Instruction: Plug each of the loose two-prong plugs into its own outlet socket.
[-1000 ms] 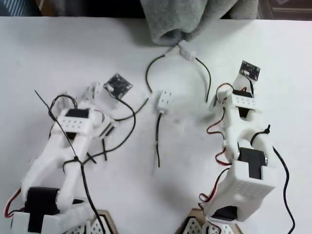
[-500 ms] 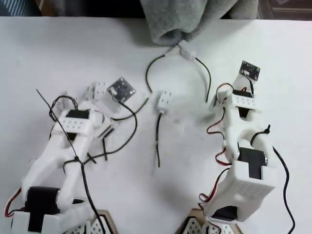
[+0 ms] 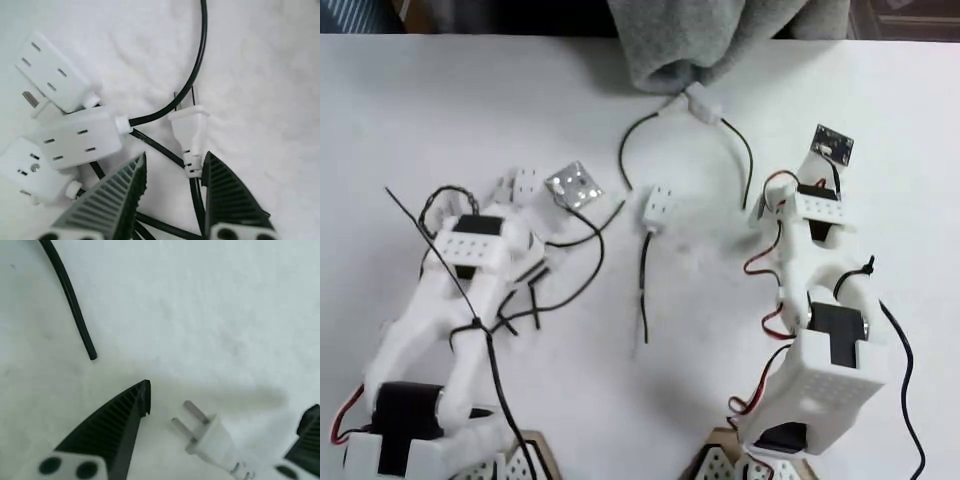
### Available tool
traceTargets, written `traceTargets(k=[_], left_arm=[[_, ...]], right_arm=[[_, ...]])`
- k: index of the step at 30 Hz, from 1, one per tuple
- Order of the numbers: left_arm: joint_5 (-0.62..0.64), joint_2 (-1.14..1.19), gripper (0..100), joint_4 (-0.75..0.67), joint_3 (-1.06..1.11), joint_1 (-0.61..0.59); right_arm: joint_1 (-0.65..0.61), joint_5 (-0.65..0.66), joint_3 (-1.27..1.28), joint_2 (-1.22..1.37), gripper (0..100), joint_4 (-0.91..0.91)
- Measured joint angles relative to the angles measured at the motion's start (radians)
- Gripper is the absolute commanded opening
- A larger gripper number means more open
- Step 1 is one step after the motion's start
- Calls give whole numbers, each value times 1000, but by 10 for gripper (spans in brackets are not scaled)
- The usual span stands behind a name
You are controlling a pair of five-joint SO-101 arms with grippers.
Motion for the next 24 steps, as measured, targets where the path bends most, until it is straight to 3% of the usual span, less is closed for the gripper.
traceTargets(k=[9, 16, 24], left_arm=[[-2, 20, 193, -9, -3, 64], [-35, 198, 193, 21, -91, 51], [-38, 238, 192, 81, -221, -8]], right_arm=[[0, 0, 0, 0, 443, 0], [0, 0, 0, 0, 443, 0], [0, 0, 0, 0, 443, 0]])
